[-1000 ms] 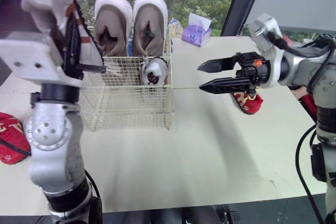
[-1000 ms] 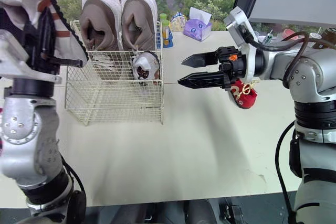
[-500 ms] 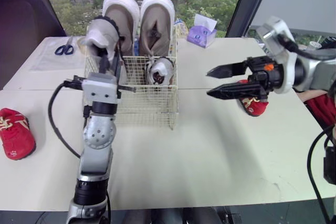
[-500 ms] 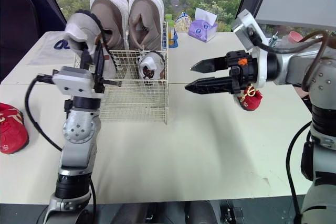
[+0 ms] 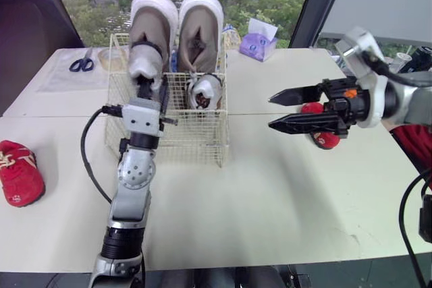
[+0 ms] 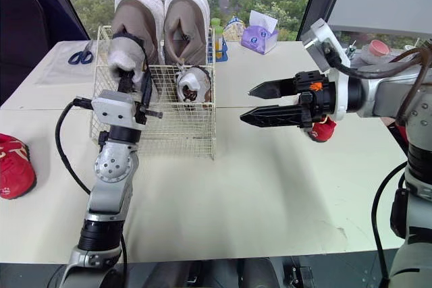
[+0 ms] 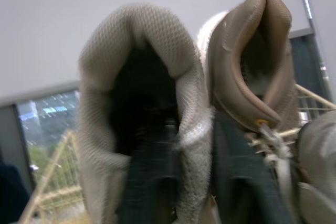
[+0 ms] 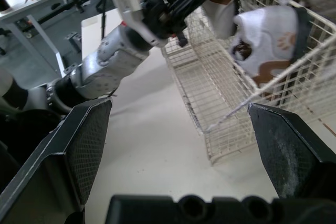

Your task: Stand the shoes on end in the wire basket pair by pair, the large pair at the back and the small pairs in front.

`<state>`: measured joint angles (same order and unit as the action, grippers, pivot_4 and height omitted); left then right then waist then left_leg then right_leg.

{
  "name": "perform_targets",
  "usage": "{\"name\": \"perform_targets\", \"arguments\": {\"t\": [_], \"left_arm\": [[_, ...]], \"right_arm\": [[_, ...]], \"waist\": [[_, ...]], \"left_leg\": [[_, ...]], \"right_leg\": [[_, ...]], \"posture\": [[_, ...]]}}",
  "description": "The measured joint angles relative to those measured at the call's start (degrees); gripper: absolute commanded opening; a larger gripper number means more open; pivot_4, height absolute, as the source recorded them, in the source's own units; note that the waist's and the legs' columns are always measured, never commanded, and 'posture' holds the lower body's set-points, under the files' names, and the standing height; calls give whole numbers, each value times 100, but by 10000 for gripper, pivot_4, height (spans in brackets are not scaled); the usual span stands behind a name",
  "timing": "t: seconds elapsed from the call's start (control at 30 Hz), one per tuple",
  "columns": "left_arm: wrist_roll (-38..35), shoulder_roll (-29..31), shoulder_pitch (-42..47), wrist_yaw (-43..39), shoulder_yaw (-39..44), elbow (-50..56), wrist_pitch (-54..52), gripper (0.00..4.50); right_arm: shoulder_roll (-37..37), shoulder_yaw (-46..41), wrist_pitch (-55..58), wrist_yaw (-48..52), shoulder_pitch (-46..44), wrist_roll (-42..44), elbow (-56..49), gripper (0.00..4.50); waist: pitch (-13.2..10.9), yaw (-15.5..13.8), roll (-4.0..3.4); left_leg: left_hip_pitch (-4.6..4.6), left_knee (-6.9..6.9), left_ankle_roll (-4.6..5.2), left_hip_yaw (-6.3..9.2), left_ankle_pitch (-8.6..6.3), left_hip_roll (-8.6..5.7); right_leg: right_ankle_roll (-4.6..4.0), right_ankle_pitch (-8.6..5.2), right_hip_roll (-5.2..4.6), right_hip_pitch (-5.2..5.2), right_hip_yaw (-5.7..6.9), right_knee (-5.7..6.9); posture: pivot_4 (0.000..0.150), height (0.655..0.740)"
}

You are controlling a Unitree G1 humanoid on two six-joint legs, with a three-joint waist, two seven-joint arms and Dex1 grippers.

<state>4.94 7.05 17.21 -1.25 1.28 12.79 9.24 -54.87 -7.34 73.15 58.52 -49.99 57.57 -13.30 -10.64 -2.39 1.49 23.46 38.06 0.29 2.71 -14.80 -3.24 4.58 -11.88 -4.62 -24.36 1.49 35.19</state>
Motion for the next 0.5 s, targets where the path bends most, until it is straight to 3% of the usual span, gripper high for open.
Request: {"name": "perform_targets", "arguments": {"t": [0.07,0.23,0.33,0.5], "left_arm": [[-116,-20,-173,-47,13,187,-289,37821],[-579,151,-670,-411,20,1140,-1168,37821],[-770,715,-1203,-825,108,1925,-1886,37821],[-1854,1917,-1389,-1647,1092,2920,-3453,37821]], "right_arm": [[14,0,-50,-23,94,-1,1,45000],[26,3,-152,-29,284,-4,1,45000],[17,1,-311,-28,487,-75,7,45000],[129,0,-588,-142,993,-299,144,45000]], "waist": [[-1,1,-1],[-1,8,-2],[0,16,-5],[0,4,-14]], "left_leg": [[0,0,0,0,0,1],[0,-1,1,0,-1,2],[-1,-2,1,-1,-1,6],[-1,6,1,1,-1,7]], "right_leg": [[0,0,1,0,0,0],[-2,-2,2,0,0,-1],[-17,-11,7,-1,0,-1],[-20,-13,7,5,7,-1]], "posture": [[1500,7400],[1500,7400],[1500,7400],[1500,7400]]}}
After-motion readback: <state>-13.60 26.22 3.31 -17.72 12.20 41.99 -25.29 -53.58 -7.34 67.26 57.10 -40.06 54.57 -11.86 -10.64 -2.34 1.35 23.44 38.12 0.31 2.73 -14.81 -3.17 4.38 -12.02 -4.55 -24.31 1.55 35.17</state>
